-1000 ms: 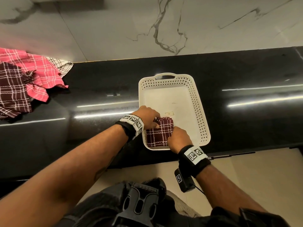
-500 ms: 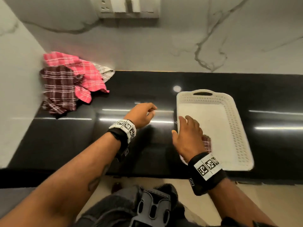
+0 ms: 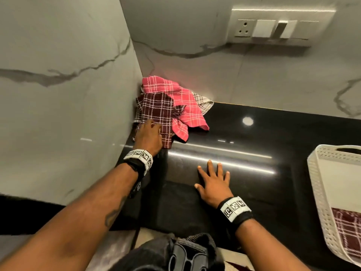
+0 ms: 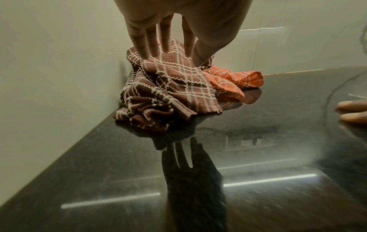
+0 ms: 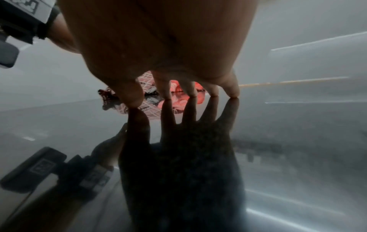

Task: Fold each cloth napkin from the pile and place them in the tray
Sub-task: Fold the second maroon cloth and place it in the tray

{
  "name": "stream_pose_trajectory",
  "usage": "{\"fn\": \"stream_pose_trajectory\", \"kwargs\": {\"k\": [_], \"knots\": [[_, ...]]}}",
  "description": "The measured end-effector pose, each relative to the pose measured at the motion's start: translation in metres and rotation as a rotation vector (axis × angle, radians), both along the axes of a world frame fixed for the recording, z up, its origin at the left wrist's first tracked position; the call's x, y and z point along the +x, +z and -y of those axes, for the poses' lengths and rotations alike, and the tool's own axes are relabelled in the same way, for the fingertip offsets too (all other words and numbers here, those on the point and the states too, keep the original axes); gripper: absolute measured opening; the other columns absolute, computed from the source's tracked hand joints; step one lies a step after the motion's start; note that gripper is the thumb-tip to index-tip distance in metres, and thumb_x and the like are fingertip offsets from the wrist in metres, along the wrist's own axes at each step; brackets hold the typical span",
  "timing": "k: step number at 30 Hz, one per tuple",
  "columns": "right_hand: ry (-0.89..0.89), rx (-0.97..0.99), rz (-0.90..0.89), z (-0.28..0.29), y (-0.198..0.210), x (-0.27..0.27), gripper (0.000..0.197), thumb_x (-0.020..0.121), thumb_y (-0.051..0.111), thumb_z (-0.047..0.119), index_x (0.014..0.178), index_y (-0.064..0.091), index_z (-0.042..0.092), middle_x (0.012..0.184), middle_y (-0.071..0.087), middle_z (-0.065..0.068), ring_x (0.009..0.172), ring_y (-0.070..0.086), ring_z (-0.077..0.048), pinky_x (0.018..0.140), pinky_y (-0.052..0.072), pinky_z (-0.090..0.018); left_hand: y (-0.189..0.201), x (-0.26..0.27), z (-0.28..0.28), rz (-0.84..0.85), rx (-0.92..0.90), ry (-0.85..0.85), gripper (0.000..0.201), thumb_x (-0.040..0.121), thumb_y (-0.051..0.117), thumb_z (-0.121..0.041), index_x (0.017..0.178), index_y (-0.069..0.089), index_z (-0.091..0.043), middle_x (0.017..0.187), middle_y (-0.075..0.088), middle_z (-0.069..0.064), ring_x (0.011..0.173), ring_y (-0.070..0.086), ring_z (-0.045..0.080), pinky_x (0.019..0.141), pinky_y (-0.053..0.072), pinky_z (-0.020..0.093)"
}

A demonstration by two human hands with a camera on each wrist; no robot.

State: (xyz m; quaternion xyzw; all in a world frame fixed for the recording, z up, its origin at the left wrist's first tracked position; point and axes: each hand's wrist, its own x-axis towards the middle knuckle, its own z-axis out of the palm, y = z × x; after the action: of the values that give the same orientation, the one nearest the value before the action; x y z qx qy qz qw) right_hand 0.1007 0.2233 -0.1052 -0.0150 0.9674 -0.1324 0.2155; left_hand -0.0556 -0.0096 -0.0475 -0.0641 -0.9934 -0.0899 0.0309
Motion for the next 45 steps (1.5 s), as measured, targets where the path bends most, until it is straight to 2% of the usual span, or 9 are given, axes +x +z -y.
{"fn": "stream_pose_trajectory", "kwargs": {"k": [4, 8, 14, 19, 31, 37, 40, 43, 45], "knots": [[-0.045, -0.017, -0.006, -0.002, -0.004, 0.002, 0.071, 0.096, 0.039, 0.06, 0.157, 0.007, 0.042, 0.167, -0.012, 0.001, 0.15, -0.02, -0.034, 0.119, -0.006, -0.061, -0.002, -0.031, 0.009, 0.115, 0.07, 0.148, 0.067, 0.088, 0.066, -0.017, 0.145, 0.033, -0.011, 0.152, 0.029, 0.024, 0.133, 0.04, 0.045, 0.106, 0.039, 0.052], [-0.061, -0.038, 0.015, -0.001, 0.001, -0.001, 0.072, 0.096, 0.043, 0.059, 0.156, 0.008, 0.044, 0.166, -0.012, 0.003, 0.15, -0.02, -0.031, 0.12, -0.006, -0.058, 0.006, -0.039, 0.017, 0.064, 0.295, 0.143, 0.015, 0.091, 0.061, -0.008, 0.105, 0.062, -0.012, 0.108, 0.066, 0.011, 0.098, 0.065, 0.031, 0.083, 0.054, 0.041], [-0.174, -0.181, 0.009, -0.003, 0.01, -0.01, 0.056, 0.097, 0.048, 0.054, 0.149, 0.039, 0.038, 0.166, 0.014, 0.004, 0.153, 0.0, -0.027, 0.12, 0.006, -0.056, 0.017, 0.046, -0.003, 0.176, 0.538, -0.4, 0.004, 0.089, 0.06, -0.024, 0.092, 0.064, -0.024, 0.092, 0.064, -0.009, 0.083, 0.059, 0.005, 0.076, 0.05, 0.027], [-0.462, -0.496, -0.104, -0.007, 0.018, -0.019, 0.047, 0.095, 0.057, 0.048, 0.132, 0.061, 0.018, 0.126, 0.068, -0.002, 0.118, 0.062, -0.019, 0.103, 0.047, -0.036, -0.024, 0.106, -0.012, 0.55, 0.346, -0.605, 0.017, 0.092, 0.058, -0.033, 0.106, 0.065, -0.027, 0.107, 0.068, -0.009, 0.099, 0.062, 0.008, 0.091, 0.051, 0.032], [-0.759, -0.33, -0.121, 0.029, 0.019, -0.079, 0.048, 0.09, 0.067, 0.025, 0.127, 0.046, 0.002, 0.124, 0.059, -0.021, 0.11, 0.06, -0.038, 0.089, 0.05, -0.041, -0.023, 0.116, -0.007, 0.63, 0.204, -0.682, 0.03, 0.096, 0.053, -0.037, 0.123, 0.064, -0.03, 0.118, 0.07, -0.007, 0.109, 0.063, 0.012, 0.096, 0.051, 0.035], [-0.861, -0.679, -0.269, 0.013, 0.03, -0.078, 0.033, 0.078, 0.071, 0.007, 0.108, 0.059, 0.017, 0.092, 0.07, -0.003, 0.08, 0.067, -0.018, 0.071, 0.056, -0.031, 0.004, 0.1, -0.01, 0.139, 0.333, -0.549, 0.022, 0.098, 0.052, -0.035, 0.116, 0.062, -0.03, 0.093, 0.07, -0.007, 0.079, 0.062, 0.008, 0.078, 0.055, 0.036], [-0.697, -0.813, -0.34, 0.003, 0.054, -0.067, 0.039, 0.08, 0.075, 0.009, 0.11, 0.056, 0.025, 0.095, 0.066, 0.0, 0.084, 0.065, -0.015, 0.074, 0.056, -0.028, 0.03, 0.069, -0.027, -0.027, 0.414, -0.615, 0.035, 0.096, 0.057, -0.021, 0.131, 0.054, -0.024, 0.119, 0.061, -0.005, 0.106, 0.055, 0.008, 0.097, 0.051, 0.03], [-0.535, -0.896, -0.308, -0.004, 0.078, -0.055, 0.038, 0.079, 0.077, 0.006, 0.104, 0.056, 0.026, 0.099, 0.066, -0.001, 0.087, 0.064, -0.011, 0.074, 0.056, -0.03, 0.055, 0.038, -0.057, 0.08, 0.181, -0.785, 0.068, 0.092, 0.064, -0.02, 0.151, 0.032, -0.03, 0.154, 0.033, -0.006, 0.142, 0.026, 0.015, 0.121, 0.019, 0.034], [-0.476, -0.922, -0.307, -0.012, 0.092, -0.045, 0.036, 0.079, 0.076, 0.002, 0.101, 0.057, 0.024, 0.095, 0.067, 0.002, 0.085, 0.066, -0.01, 0.073, 0.055, -0.03, 0.069, 0.022, -0.077, 0.193, 0.065, -0.862, 0.062, 0.091, 0.066, -0.023, 0.146, 0.04, -0.034, 0.157, 0.033, -0.007, 0.149, 0.015, 0.015, 0.122, 0.006, 0.038]]}}
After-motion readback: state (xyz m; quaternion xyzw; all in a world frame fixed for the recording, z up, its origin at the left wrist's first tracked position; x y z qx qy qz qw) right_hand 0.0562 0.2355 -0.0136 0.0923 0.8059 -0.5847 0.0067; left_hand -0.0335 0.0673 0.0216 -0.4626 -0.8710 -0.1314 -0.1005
